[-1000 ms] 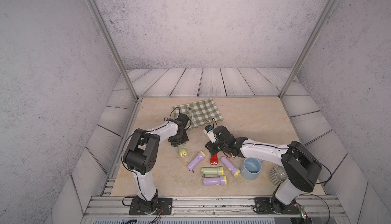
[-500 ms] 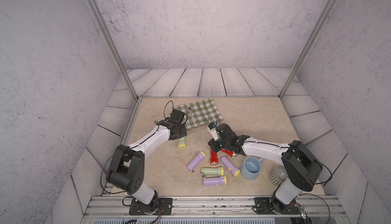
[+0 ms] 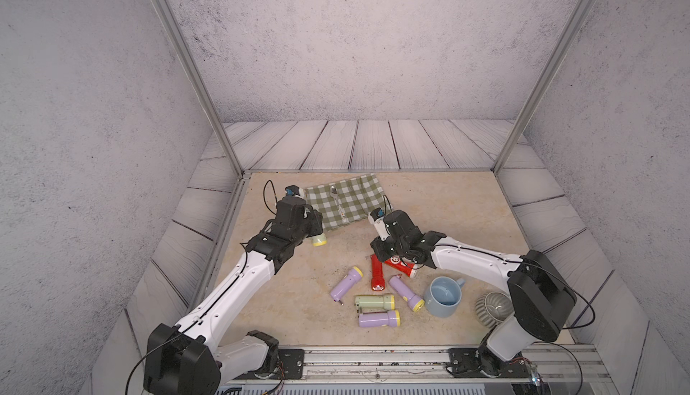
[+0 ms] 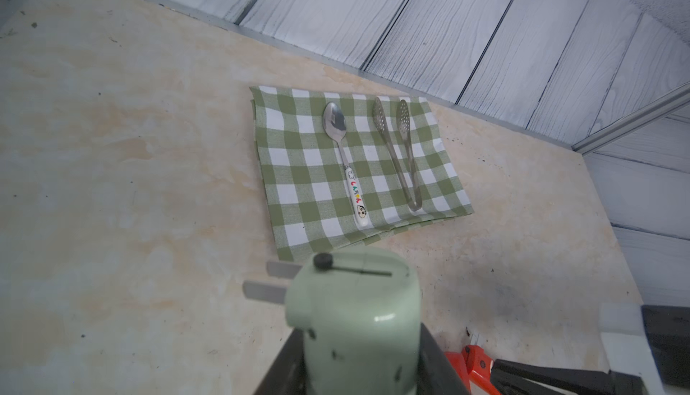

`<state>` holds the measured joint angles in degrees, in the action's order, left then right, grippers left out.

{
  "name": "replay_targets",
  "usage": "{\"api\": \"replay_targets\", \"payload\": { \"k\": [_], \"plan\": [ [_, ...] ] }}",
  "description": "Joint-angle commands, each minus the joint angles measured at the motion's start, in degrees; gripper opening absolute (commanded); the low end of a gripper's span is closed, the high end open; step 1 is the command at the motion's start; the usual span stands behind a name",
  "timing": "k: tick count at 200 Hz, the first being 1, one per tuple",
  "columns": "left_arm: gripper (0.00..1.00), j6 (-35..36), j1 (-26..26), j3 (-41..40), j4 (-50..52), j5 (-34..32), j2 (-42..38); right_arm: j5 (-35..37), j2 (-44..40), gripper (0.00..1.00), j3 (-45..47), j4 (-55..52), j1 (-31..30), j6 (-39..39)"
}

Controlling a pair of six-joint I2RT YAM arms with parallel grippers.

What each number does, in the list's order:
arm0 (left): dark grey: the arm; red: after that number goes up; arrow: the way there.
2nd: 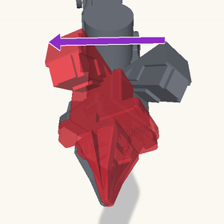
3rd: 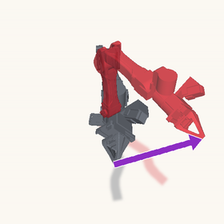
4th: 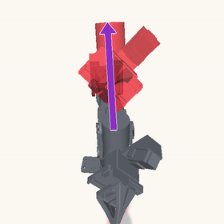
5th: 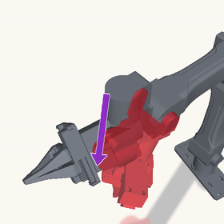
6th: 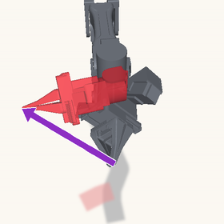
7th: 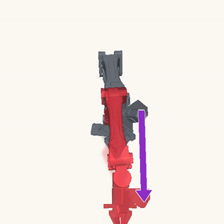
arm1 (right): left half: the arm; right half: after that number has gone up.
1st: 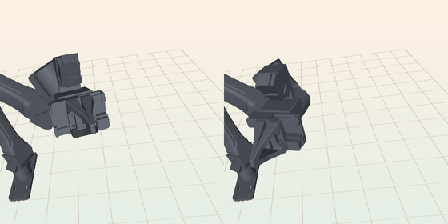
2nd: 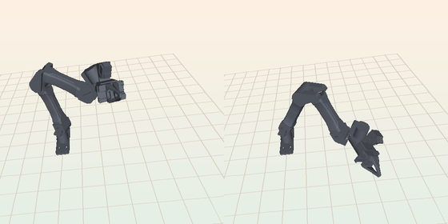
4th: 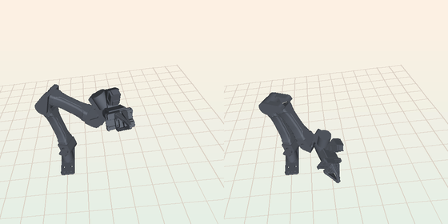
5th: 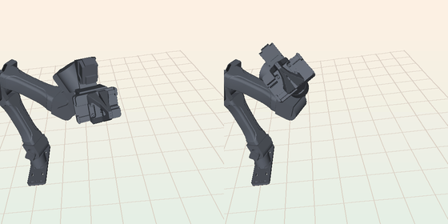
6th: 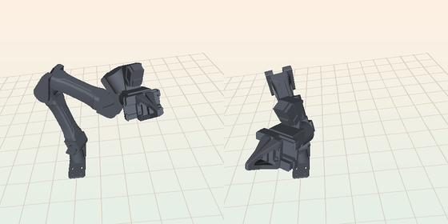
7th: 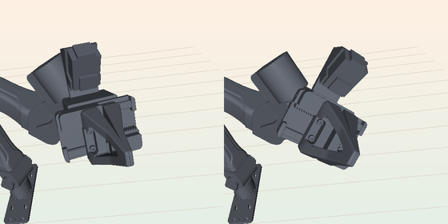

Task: Close the plug at the bottom of the flashlight
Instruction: Pick up the flashlight from the center of the board, then close the plug of the flashlight.

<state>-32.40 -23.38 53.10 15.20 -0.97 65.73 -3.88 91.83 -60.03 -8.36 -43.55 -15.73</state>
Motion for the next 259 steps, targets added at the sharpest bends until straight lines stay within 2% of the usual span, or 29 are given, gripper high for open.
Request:
{"api": "replay_targets", "payload": {
  "k": [1,20,27,52,62,95,109,148,183,230,259],
  "plan": [
    [0.0,1.41,-0.09,-1.56,-4.97,3.07,-3.07,0.12,-1.49,0.13,-2.5,-1.4,1.88,0.49],
    [0.0,3.85,-0.18,-5.99,-14.66,6.7,-4.76,-1.59,-1.17,0.12,-3.61,-1.4,3.59,-0.18],
    [0.0,7.23,-0.18,-7.21,-17.82,9.15,-5.05,-2.18,-1.13,0.12,-3.97,-1.46,4.2,-0.25],
    [0.0,14.76,-0.27,-5.31,-13.84,16.2,-4.33,-3.84,-1.34,0.12,-5.19,-2.15,6.83,-0.27],
    [0.0,15.11,-0.27,-5.01,-13.3,18.31,-4.0,-4.91,-1.4,0.12,-5.85,-2.57,8.0,-0.18],
    [0.0,18.38,-0.23,-7.87,-24.05,32.03,-3.34,-11.04,-2.5,0.13,-7.2,-2.8,11.88,-1.11],
    [0.0,18.97,-0.22,-8.71,-28.35,35.68,-3.12,-12.41,-3.49,0.14,-7.14,-2.62,12.56,-1.32],
    [0.0,24.81,-0.18,-8.98,-30.44,45.86,-3.83,-16.03,-5.34,0.24,-6.85,-2.43,12.61,-2.21],
    [0.0,26.13,-0.18,-10.86,-32.96,50.21,-6.21,-20.49,-6.7,0.38,-6.68,-1.48,12.2,-4.28],
    [0.0,25.4,-0.27,-10.66,-33.95,55.74,-6.87,-21.46,-10.15,0.38,-8.84,-3.41,10.81,-3.38],
    [0.0,26.59,-0.75,-11.46,-33.28,53.49,-7.46,-22.13,-10.93,0.38,-12.3,-5.77,10.84,-3.99]
  ]
}}
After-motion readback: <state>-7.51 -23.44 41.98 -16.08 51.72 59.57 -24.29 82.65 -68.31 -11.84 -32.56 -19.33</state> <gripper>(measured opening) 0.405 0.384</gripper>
